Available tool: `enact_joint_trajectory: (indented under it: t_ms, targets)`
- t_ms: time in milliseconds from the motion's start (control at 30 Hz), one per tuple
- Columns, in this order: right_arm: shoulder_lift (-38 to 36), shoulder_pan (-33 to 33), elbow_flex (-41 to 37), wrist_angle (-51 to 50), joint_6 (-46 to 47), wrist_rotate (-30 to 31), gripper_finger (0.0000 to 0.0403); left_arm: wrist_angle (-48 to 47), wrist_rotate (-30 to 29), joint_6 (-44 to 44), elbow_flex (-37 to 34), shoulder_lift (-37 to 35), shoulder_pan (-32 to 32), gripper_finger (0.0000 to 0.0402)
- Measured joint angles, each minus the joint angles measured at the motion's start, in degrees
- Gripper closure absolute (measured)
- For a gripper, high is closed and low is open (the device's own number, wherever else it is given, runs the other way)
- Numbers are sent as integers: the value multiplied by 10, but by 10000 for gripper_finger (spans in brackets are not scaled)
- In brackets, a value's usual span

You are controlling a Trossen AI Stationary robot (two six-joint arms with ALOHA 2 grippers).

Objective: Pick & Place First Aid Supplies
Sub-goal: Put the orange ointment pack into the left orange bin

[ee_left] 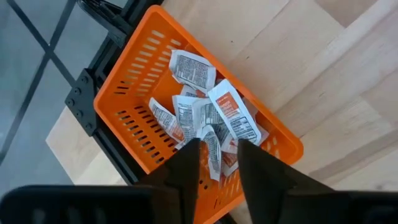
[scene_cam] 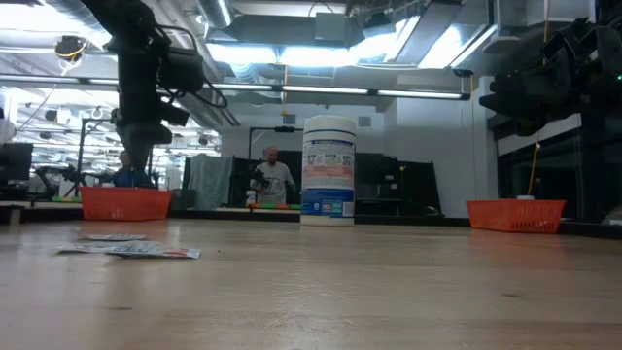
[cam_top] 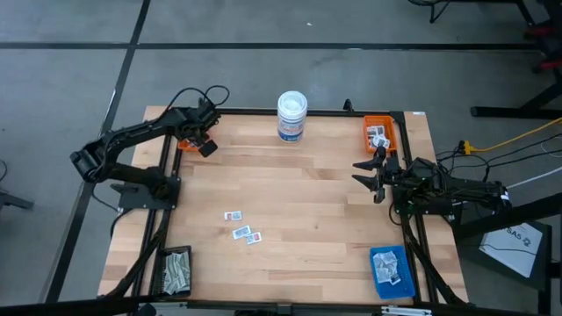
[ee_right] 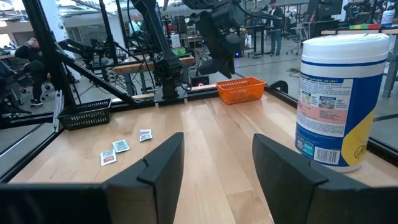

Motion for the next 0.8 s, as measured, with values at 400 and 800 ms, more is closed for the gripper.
enact_joint_trajectory:
  t_ms: [400,800]
  targets:
    - [0,0,0,0,0,0,212,9,-28,-12,0,-18,-68,276]
    - [0,0,0,0,0,0,212,8,-12,-112,0,-43,-271,303]
